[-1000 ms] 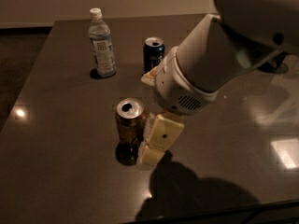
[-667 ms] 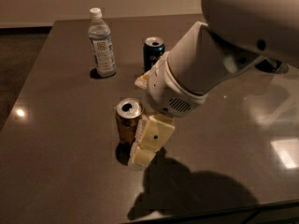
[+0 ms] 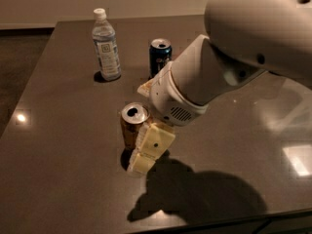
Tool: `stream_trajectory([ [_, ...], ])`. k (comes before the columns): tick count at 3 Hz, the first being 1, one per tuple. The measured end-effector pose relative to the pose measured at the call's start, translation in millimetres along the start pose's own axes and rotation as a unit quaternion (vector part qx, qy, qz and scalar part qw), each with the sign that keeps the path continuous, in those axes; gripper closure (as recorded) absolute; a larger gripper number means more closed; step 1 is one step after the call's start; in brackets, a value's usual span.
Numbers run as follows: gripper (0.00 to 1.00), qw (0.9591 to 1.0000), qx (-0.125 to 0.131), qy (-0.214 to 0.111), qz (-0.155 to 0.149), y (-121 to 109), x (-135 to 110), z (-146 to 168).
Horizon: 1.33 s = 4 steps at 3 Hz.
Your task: Knock orange can over
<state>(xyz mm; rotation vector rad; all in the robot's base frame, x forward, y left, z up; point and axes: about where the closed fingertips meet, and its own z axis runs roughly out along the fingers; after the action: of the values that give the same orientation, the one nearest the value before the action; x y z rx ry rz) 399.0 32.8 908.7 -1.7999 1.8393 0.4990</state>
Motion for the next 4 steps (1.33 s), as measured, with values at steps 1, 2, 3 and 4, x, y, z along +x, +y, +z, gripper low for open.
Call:
stream_trajectory([
  [1,0.25,0.9999,0.009,-0.009,0.009,-7.3,2.5,5.2],
  [2,0.47,0.9997,0.017,-0.013,0.012,-12.8,2.6,5.3],
  [3,0.72,0.9996,0.013,-0.022,0.015,-18.0,-2.7,-4.5],
  [4,0.95,0.9998,0.009,0.0,0.019,-29.0,-6.7,-23.5],
])
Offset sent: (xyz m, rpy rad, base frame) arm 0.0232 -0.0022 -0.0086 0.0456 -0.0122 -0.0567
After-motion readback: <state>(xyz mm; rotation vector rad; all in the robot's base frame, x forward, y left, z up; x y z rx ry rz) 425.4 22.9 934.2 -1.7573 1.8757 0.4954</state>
